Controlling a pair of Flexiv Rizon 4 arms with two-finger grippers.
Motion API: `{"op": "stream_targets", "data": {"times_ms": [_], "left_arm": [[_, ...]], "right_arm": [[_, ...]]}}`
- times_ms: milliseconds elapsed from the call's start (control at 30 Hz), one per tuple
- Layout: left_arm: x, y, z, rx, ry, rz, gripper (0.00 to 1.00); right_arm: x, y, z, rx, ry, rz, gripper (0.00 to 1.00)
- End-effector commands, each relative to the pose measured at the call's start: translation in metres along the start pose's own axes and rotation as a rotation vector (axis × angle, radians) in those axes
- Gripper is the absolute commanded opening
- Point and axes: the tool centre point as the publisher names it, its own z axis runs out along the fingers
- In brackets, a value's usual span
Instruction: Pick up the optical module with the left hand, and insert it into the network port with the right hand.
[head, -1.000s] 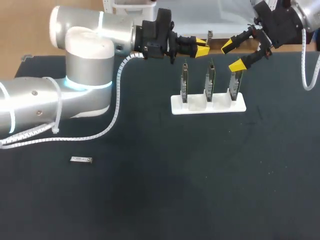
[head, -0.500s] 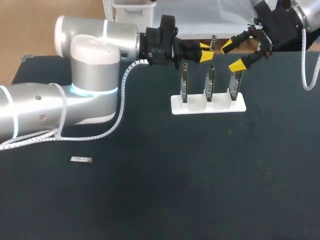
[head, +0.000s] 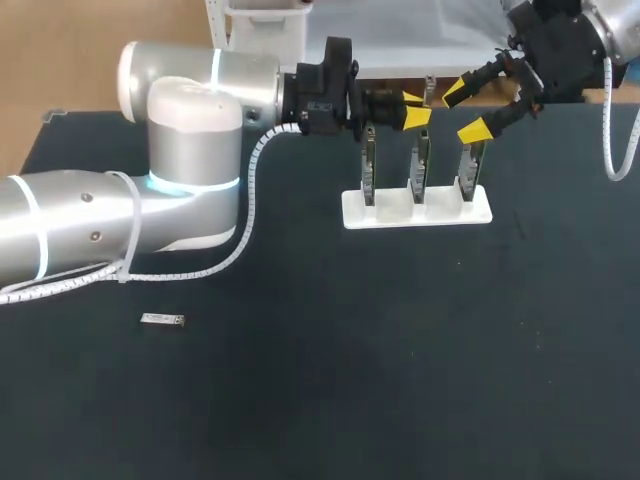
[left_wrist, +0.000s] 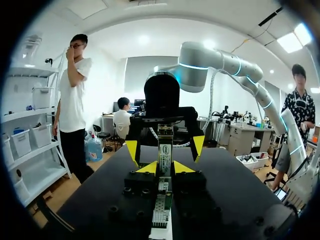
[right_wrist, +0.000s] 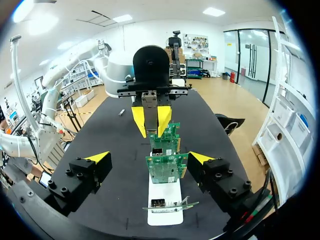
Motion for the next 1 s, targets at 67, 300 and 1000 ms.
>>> {"op": "stream_targets", "data": {"times_ms": [67, 300, 1000], "left_arm": [[0.0025, 0.0002, 0.0021, 0.012, -0.001, -0.003, 0.0], [0.0031, -0.0005, 0.0066, 0.031, 0.008, -0.004, 0.0], [0.0073, 0.0014, 0.0073, 0.04, -0.016, -0.027, 0.0]], "right_arm": [[-0.0001, 0.001, 0.0002, 0.002, 0.0, 0.0, 1.0], [-0.0001, 0.001, 0.0002, 0.002, 0.0, 0.0, 1.0], [-0.0001, 0.001, 0.0002, 0.002, 0.0, 0.0, 1.0]]}}
